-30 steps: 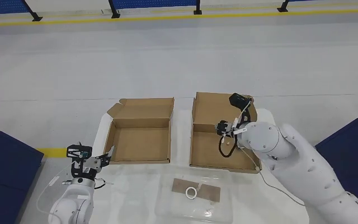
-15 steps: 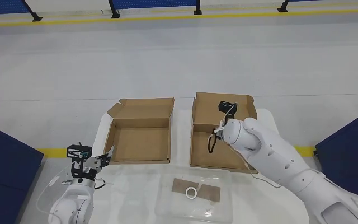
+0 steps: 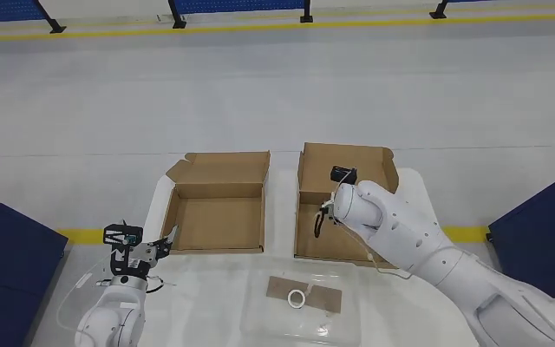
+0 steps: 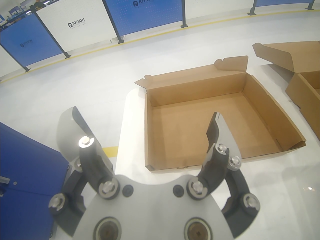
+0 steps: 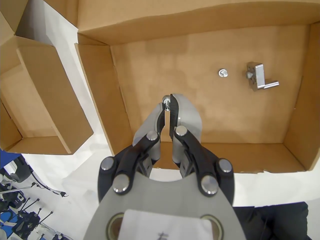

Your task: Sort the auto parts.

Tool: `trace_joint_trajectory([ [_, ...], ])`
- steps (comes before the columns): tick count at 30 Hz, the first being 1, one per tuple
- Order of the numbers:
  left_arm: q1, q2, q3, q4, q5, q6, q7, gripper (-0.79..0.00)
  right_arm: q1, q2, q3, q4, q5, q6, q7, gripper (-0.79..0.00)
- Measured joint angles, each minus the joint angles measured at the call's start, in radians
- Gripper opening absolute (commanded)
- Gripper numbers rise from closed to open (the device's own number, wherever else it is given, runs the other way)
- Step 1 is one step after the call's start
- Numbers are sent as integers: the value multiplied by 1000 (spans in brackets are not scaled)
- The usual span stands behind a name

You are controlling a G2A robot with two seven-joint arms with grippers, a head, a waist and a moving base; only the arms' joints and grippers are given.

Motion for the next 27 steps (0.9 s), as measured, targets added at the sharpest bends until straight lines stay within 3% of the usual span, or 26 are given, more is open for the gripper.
trace_joint_trajectory([
  [8, 0, 0, 0, 0, 0, 0, 0, 0, -19, -36, 0, 127, 48, -65, -53, -785],
  [27, 0, 0, 0, 0, 0, 0, 0, 0, 49, -181, -56, 431, 105, -51, -116, -785],
])
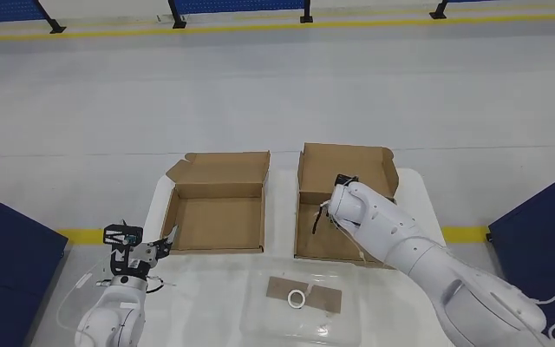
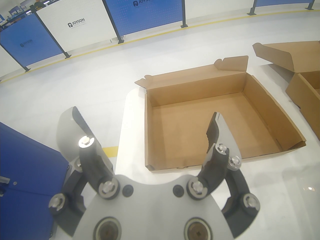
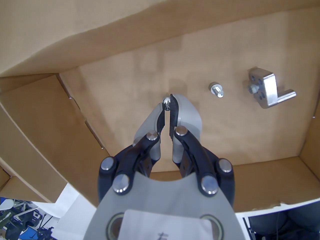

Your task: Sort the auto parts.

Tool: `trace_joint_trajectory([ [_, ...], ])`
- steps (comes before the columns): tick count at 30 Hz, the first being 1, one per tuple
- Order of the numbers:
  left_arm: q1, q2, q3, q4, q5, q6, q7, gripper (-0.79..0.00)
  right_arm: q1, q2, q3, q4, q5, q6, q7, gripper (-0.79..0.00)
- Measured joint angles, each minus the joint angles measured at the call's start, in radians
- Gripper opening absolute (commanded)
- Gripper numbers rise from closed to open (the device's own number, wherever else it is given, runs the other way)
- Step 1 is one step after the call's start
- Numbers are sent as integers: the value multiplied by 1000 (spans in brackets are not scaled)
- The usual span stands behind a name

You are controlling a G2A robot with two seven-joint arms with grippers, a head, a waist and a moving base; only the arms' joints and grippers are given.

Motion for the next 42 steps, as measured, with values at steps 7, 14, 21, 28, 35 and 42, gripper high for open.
trace_joint_trajectory([
  [7, 0, 0, 0, 0, 0, 0, 0, 0, 14, -34, -4, 65, 3, -12, -4, -773],
  [14, 0, 0, 0, 0, 0, 0, 0, 0, 21, -56, -4, 103, -9, -25, -2, -582],
  [21, 0, 0, 0, 0, 0, 0, 0, 0, 21, -63, 10, 102, -23, -29, -6, -271],
  [28, 0, 0, 0, 0, 0, 0, 0, 0, 1, -39, 53, 23, -46, -24, -8, 0],
  [35, 0, 0, 0, 0, 0, 0, 0, 0, -76, 31, 151, -173, -85, -10, 8, 0],
  [42, 0, 0, 0, 0, 0, 0, 0, 0, -229, 134, 328, -437, -112, -89, 63, 0],
])
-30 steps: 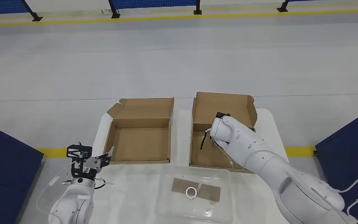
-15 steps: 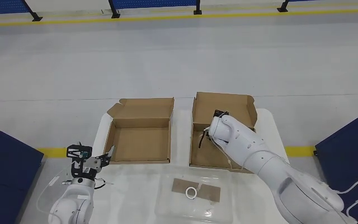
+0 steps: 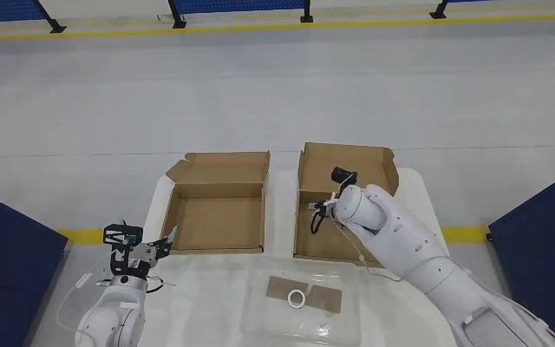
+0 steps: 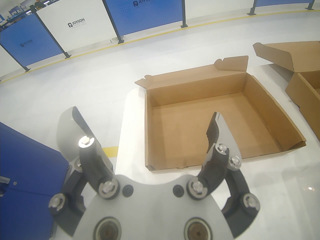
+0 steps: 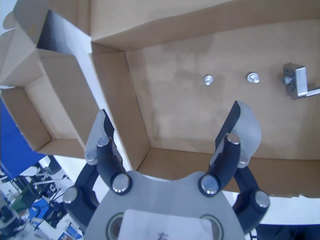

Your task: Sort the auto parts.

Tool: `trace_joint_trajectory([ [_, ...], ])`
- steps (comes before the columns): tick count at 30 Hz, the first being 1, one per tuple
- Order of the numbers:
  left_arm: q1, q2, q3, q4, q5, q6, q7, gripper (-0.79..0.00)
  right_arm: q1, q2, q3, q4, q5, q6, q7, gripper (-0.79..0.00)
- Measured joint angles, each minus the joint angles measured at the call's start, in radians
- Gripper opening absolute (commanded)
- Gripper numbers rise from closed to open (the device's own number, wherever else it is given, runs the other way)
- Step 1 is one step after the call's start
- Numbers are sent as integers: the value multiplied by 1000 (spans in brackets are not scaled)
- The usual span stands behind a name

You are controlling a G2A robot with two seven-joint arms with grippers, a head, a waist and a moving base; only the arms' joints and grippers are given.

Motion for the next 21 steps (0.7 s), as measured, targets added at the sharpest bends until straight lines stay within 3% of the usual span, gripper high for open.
trace_joint_trajectory([
  [9, 0, 0, 0, 0, 0, 0, 0, 0, -287, 119, 337, -280, 73, -301, 136, 0],
  [14, 0, 0, 0, 0, 0, 0, 0, 0, -416, 156, 514, -316, 199, -536, 238, 0],
  [21, 0, 0, 0, 0, 0, 0, 0, 0, -534, 183, 668, -307, 374, -798, 380, 0],
])
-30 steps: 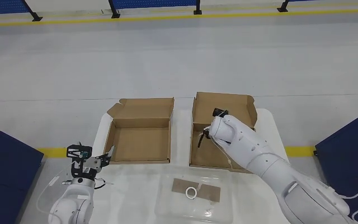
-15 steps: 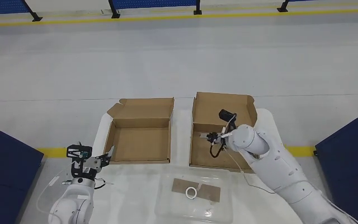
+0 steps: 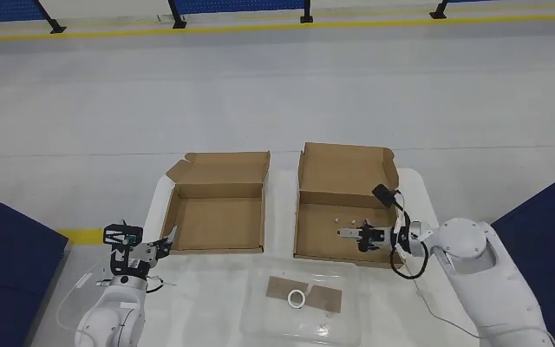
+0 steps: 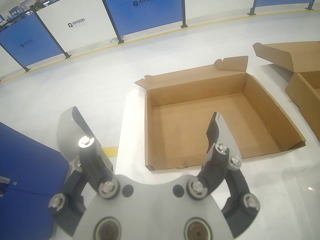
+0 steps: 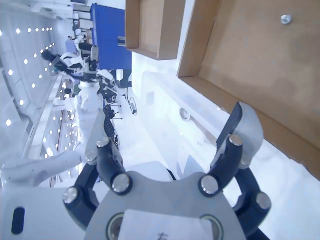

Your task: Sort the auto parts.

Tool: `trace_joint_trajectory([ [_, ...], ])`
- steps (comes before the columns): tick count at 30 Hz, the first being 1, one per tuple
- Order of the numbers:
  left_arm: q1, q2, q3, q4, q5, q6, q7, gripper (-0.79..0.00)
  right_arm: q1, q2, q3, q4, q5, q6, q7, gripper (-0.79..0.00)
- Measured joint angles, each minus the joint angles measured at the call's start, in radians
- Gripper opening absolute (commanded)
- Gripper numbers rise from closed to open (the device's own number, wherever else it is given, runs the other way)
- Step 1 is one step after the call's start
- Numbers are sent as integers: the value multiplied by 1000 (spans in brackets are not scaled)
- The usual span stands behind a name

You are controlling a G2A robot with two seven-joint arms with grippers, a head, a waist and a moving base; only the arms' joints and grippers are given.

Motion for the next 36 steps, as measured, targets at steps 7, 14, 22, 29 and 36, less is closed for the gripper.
trace_joint_trajectory([
  [7, 0, 0, 0, 0, 0, 0, 0, 0, -91, 18, 93, 17, 129, -197, 105, 0],
  [14, 0, 0, 0, 0, 0, 0, 0, 0, -171, 31, 167, 18, 233, -343, 173, 0],
  [22, 0, 0, 0, 0, 0, 0, 0, 0, -171, 31, 167, 18, 233, -343, 173, 0],
  [29, 0, 0, 0, 0, 0, 0, 0, 0, -171, 31, 167, 18, 233, -343, 173, 0],
  [36, 0, 0, 0, 0, 0, 0, 0, 0, -171, 31, 167, 18, 233, -343, 173, 0],
])
